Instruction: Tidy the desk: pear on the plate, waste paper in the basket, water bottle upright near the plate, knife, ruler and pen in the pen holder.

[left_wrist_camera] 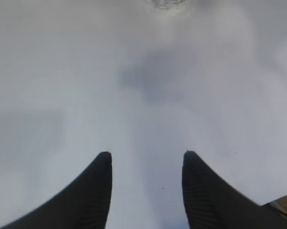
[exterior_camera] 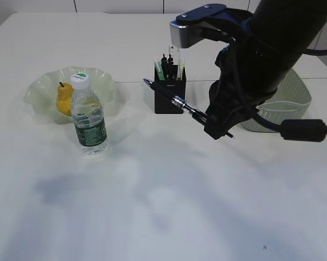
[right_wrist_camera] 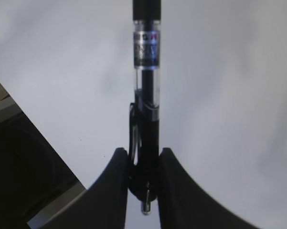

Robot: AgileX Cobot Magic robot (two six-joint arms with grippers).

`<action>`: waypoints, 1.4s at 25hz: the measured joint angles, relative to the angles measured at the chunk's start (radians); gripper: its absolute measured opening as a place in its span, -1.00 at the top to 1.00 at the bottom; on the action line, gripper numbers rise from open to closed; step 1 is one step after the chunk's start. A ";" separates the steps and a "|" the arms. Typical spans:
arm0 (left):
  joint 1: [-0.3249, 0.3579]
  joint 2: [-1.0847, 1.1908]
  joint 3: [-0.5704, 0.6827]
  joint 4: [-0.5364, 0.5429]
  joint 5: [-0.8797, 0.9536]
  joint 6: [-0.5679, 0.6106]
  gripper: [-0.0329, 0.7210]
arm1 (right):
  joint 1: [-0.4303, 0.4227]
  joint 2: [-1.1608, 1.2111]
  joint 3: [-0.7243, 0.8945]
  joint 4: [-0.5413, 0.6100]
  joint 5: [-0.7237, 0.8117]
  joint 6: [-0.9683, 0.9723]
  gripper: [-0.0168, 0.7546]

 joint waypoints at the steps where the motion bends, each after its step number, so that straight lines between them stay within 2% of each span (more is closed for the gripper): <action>1: 0.000 0.000 0.000 -0.008 0.000 0.011 0.01 | 0.000 0.000 0.000 0.001 0.000 0.000 0.67; 12: 0.000 -0.039 0.000 -0.022 0.000 0.028 0.01 | 0.000 -0.015 0.000 0.028 0.000 -0.042 0.67; 22: 0.000 -0.054 0.000 -0.035 0.000 0.031 0.01 | 0.000 -0.072 0.000 0.287 0.000 -0.231 0.67; 35: 0.000 -0.079 0.000 -0.050 -0.082 0.033 0.01 | 0.048 -0.095 -0.044 0.299 0.002 -0.247 0.67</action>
